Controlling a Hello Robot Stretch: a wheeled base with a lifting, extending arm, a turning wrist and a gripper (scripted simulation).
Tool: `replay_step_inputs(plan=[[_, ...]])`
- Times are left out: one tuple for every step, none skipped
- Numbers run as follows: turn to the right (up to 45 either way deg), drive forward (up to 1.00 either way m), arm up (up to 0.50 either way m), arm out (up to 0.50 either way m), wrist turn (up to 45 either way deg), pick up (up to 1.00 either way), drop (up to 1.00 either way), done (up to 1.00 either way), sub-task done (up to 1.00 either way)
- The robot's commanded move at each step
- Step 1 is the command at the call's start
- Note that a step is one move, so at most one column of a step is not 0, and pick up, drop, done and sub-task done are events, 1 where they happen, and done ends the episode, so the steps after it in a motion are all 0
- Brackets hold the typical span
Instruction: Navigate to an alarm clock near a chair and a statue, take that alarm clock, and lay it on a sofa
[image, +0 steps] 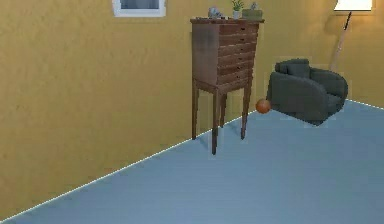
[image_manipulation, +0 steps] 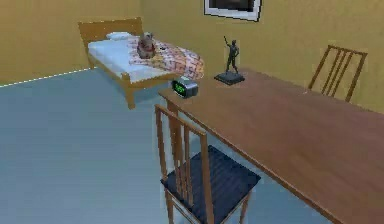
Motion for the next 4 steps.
replay_step_inputs(plan=[[45.0,0.00,0.00,0.00,0.0,0.00,0.00,0.00,0.00],[6.0,0.00,0.00,0.00,0.0,0.00,0.00,0.00,0.00],[0.0,0.85,0.00,0.00,0.0,0.00,0.00,0.00,0.00],[27.0,0.00,0.00,0.00,0.0,0.00,0.00,0.00,0.00]])
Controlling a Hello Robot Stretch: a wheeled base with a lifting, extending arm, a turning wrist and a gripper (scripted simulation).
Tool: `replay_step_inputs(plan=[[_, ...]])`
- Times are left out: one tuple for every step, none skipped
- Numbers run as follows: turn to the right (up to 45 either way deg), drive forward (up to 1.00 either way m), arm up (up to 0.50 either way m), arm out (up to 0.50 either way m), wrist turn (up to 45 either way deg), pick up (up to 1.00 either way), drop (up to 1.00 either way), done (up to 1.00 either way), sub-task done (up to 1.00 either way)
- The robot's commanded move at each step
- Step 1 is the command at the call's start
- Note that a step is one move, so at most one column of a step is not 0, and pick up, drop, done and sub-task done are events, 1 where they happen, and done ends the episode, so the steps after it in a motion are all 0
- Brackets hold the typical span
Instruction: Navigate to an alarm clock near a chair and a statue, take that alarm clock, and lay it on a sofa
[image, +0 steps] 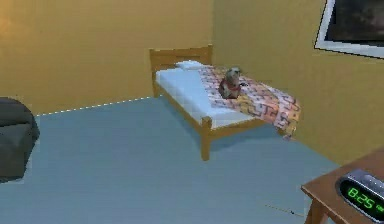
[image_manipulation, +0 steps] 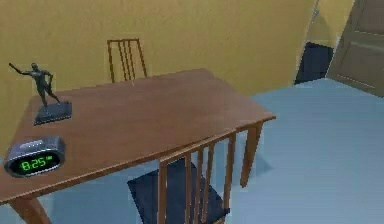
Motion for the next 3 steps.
replay_step_inputs(plan=[[0.0,0.35,0.00,0.00,0.0,0.00,0.00,0.00,0.00],[45.0,0.00,0.00,0.00,0.0,0.00,0.00,0.00,0.00],[-45.0,0.00,0.00,0.00,0.0,0.00,0.00,0.00,0.00]])
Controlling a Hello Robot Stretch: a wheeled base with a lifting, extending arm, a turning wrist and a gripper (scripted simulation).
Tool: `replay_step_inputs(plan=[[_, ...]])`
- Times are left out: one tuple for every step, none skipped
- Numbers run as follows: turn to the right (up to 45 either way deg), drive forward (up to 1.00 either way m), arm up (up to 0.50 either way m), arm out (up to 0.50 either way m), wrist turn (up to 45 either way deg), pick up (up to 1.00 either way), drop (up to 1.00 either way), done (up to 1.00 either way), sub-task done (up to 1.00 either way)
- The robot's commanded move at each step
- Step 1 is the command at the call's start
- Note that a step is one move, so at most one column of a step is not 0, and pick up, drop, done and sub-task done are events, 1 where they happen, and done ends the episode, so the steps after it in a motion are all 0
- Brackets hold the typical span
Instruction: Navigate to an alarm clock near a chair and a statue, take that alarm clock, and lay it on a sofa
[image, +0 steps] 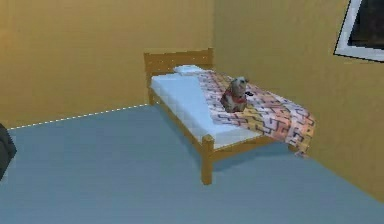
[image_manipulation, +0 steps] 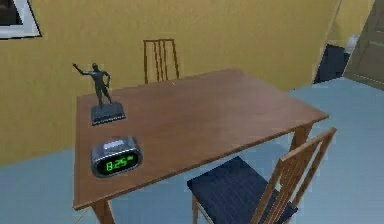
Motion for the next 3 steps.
replay_step_inputs(plan=[[-45.0,0.00,0.00,0.00,0.0,0.00,0.00,0.00,0.00],[-24.0,0.00,0.00,0.00,0.0,0.00,0.00,0.00,0.00],[0.0,0.10,0.00,0.00,0.0,0.00,0.00,0.00,0.00]])
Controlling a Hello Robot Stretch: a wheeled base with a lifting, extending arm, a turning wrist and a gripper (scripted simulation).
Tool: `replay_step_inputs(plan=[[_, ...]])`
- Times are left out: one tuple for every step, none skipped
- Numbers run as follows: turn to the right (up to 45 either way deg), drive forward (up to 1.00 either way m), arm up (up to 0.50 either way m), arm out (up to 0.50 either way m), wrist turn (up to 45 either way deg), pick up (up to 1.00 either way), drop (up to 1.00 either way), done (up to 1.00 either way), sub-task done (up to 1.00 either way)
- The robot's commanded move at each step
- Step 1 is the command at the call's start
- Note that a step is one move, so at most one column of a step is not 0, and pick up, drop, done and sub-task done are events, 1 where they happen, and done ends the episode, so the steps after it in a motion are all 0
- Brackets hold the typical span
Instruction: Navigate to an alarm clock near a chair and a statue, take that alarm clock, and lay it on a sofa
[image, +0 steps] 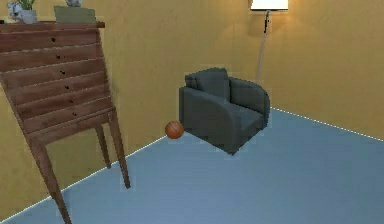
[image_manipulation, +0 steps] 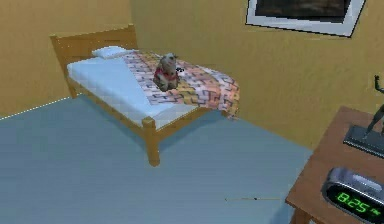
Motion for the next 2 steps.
replay_step_inputs(plan=[[45.0,0.00,0.00,0.00,0.0,0.00,0.00,0.00,0.00],[0.0,0.00,0.50,0.00,0.0,0.00,0.00,0.00,0.00]])
